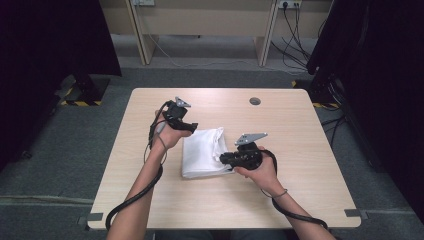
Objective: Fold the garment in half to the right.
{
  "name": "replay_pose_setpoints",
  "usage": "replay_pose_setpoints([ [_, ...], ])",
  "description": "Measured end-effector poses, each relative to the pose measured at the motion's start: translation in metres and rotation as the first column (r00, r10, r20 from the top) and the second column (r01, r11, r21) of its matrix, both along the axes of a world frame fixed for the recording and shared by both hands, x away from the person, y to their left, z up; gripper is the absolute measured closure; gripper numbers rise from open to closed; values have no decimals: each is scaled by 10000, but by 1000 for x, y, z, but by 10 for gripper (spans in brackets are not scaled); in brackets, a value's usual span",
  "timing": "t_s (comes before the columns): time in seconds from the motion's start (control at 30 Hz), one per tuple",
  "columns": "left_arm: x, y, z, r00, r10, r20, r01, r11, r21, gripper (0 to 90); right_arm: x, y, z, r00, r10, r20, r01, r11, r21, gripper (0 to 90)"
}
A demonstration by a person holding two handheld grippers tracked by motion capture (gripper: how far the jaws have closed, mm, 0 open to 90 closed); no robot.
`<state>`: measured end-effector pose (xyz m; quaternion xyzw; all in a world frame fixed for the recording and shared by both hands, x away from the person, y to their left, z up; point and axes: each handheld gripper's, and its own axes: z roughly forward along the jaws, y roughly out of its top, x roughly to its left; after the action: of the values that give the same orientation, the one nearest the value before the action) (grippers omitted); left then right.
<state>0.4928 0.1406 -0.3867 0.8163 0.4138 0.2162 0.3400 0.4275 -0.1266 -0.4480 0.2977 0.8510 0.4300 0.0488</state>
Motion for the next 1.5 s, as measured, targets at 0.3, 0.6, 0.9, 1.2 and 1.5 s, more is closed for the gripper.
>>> replay_pose_setpoints([
  [0.3, -6, 6, -5, 9999, 91, 49, -90, 9999, -120, 341, 0, -5, -4, 9999, -89, -120, 88, 9999, -50, 721],
  [0.6, -15, 19, -11, 9993, 310, 227, -301, 9987, -408, 338, 1, -11, -6, 9997, -162, -187, 160, 9998, -90, 687],
  [0.9, -22, 24, -14, 9988, 314, 367, -298, 9987, -420, 333, 2, -22, -7, 9993, -263, -281, 259, 9996, -141, 637],
  [1.2, -31, 30, -18, 9981, 358, 506, -334, 9983, -469, 331, 1, -28, -9, 9983, -453, -361, 444, 9987, -252, 583],
  [1.5, -40, 41, -18, 9951, 611, 772, -565, 9965, -612, 325, 0, -38, -6, 9973, -681, -262, 678, 9976, -113, 562],
])
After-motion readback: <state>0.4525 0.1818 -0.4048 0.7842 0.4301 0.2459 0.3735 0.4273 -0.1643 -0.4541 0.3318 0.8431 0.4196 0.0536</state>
